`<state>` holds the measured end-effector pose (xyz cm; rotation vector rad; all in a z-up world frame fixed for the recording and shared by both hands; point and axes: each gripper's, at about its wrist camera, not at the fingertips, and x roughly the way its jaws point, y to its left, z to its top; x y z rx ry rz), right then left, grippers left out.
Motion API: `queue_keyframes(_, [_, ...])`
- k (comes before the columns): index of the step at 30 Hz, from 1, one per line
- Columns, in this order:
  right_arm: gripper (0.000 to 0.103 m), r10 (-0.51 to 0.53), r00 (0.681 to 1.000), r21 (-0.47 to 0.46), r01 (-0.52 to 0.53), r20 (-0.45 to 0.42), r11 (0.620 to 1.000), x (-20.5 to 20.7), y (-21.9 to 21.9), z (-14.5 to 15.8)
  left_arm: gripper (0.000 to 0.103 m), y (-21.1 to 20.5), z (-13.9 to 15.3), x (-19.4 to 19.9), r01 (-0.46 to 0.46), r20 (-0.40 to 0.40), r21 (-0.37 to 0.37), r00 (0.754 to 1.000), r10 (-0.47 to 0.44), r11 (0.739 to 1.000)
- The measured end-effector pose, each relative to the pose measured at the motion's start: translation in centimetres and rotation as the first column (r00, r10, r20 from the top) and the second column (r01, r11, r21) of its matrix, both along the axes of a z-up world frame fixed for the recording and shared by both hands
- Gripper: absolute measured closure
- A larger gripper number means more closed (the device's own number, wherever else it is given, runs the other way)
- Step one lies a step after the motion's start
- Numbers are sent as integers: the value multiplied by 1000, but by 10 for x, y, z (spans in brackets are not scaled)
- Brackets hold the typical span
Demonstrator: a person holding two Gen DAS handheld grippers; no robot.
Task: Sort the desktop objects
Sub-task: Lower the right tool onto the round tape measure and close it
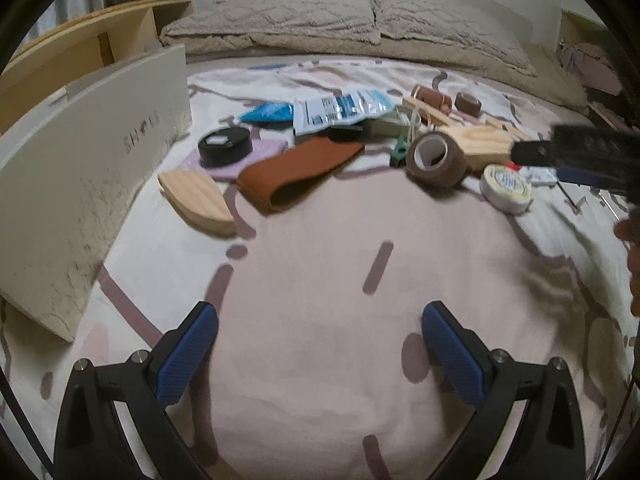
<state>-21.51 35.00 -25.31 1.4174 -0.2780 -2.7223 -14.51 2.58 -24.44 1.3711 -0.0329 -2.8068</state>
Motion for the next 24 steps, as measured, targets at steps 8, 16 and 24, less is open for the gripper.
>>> queue_keyframes(8, [52, 7, 999, -17, -6, 39, 1000, -26, -11, -16, 0, -4, -5, 6, -1, 9, 45, 1000, 1, 999])
queue_keyframes(16, [65, 114, 992, 53, -116, 51, 992, -34, -29, -27, 0, -5, -6, 5, 0, 23, 54, 1000, -1, 999])
queue_keyframes(24, [64, 156, 988, 23, -156, 21, 987, -2, -18, -32, 0, -6, -5, 5, 3, 18, 69, 1000, -4, 998])
